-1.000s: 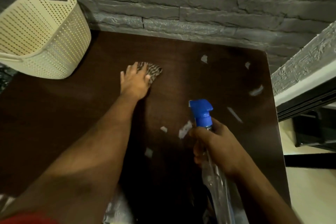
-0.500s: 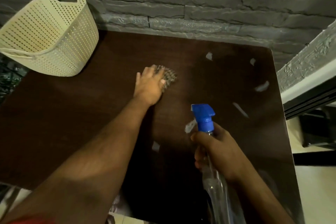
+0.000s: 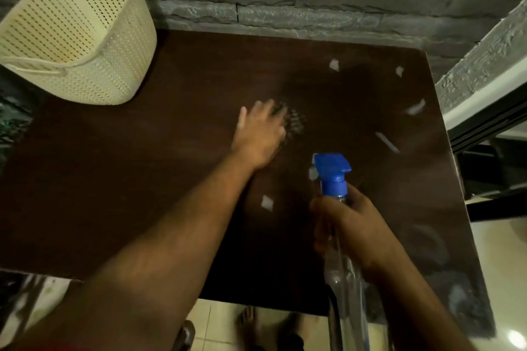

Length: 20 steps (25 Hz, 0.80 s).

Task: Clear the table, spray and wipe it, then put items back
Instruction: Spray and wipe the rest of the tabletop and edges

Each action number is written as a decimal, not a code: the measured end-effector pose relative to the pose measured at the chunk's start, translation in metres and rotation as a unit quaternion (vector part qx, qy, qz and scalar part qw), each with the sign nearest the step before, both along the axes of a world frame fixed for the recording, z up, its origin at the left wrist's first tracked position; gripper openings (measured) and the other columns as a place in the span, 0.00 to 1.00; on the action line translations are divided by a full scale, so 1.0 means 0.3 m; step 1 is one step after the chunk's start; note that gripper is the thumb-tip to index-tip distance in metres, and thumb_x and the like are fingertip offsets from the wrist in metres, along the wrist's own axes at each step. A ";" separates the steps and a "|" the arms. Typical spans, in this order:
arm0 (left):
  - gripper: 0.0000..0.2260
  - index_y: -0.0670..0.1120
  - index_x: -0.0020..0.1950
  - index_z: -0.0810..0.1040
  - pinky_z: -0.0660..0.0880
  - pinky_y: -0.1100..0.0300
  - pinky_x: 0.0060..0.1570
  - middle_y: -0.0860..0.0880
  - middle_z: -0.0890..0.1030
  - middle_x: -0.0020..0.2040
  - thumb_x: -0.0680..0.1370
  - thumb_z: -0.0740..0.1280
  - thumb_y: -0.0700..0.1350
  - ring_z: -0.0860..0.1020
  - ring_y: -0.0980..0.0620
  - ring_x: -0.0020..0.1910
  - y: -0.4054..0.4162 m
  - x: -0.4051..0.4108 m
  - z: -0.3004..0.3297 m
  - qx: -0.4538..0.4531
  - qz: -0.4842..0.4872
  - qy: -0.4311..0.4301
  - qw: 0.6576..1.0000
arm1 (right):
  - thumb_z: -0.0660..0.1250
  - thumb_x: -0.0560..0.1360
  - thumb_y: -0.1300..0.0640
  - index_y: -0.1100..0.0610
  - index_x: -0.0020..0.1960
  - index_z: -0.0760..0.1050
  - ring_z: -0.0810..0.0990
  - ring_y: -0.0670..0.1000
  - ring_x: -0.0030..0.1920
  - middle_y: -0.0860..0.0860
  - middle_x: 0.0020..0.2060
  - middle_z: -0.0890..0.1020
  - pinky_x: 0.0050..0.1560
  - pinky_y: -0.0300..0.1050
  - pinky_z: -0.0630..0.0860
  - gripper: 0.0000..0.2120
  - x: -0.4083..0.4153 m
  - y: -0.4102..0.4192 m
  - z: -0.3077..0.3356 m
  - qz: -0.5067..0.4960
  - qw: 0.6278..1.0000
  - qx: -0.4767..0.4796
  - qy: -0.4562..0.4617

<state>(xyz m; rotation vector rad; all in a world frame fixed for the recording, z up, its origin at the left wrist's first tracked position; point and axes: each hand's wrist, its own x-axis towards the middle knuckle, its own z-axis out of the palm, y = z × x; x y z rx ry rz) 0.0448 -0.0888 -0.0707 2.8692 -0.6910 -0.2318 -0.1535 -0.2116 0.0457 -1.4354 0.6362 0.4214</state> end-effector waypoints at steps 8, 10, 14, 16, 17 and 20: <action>0.22 0.55 0.78 0.57 0.45 0.42 0.75 0.48 0.55 0.79 0.83 0.52 0.52 0.51 0.47 0.78 0.270 0.071 -0.041 -0.029 0.107 -0.006 0.994 | 0.67 0.74 0.59 0.53 0.56 0.72 0.77 0.53 0.30 0.55 0.31 0.78 0.34 0.48 0.77 0.11 -0.066 0.071 -0.016 -0.015 1.000 0.027 -0.003; 0.22 0.54 0.78 0.56 0.45 0.43 0.75 0.48 0.53 0.79 0.83 0.52 0.52 0.50 0.46 0.78 0.120 0.099 -0.013 -0.015 0.091 0.015 0.996 | 0.67 0.74 0.58 0.52 0.56 0.72 0.77 0.52 0.30 0.53 0.31 0.78 0.35 0.47 0.78 0.12 -0.071 0.085 -0.046 -0.016 1.000 0.025 -0.008; 0.22 0.57 0.77 0.58 0.43 0.45 0.74 0.52 0.55 0.79 0.83 0.55 0.51 0.50 0.51 0.78 0.162 -0.286 -0.047 -0.077 -0.048 -0.007 0.996 | 0.68 0.73 0.58 0.53 0.56 0.73 0.77 0.53 0.30 0.53 0.31 0.78 0.36 0.49 0.78 0.13 -0.120 0.090 -0.057 -0.010 0.999 0.037 0.003; 0.22 0.58 0.76 0.59 0.40 0.47 0.73 0.54 0.55 0.79 0.82 0.56 0.50 0.49 0.53 0.78 0.268 -0.329 -0.049 -0.095 -0.025 -0.004 0.995 | 0.68 0.73 0.58 0.52 0.57 0.72 0.77 0.53 0.30 0.53 0.31 0.78 0.35 0.49 0.78 0.13 -0.139 0.078 -0.046 -0.015 0.999 0.046 0.009; 0.21 0.58 0.76 0.59 0.40 0.47 0.74 0.53 0.55 0.79 0.83 0.56 0.51 0.49 0.53 0.78 0.277 -0.270 -0.056 -0.082 0.012 0.003 0.997 | 0.67 0.73 0.58 0.52 0.58 0.72 0.77 0.53 0.30 0.53 0.31 0.78 0.35 0.48 0.78 0.14 -0.141 0.071 -0.043 -0.014 0.999 0.046 0.007; 0.22 0.55 0.77 0.58 0.44 0.43 0.75 0.49 0.54 0.79 0.83 0.53 0.51 0.49 0.47 0.78 0.169 -0.061 -0.013 -0.044 0.110 0.012 0.993 | 0.67 0.74 0.58 0.51 0.58 0.71 0.77 0.52 0.30 0.52 0.30 0.77 0.34 0.47 0.77 0.14 -0.141 0.057 -0.043 -0.016 0.999 0.038 -0.003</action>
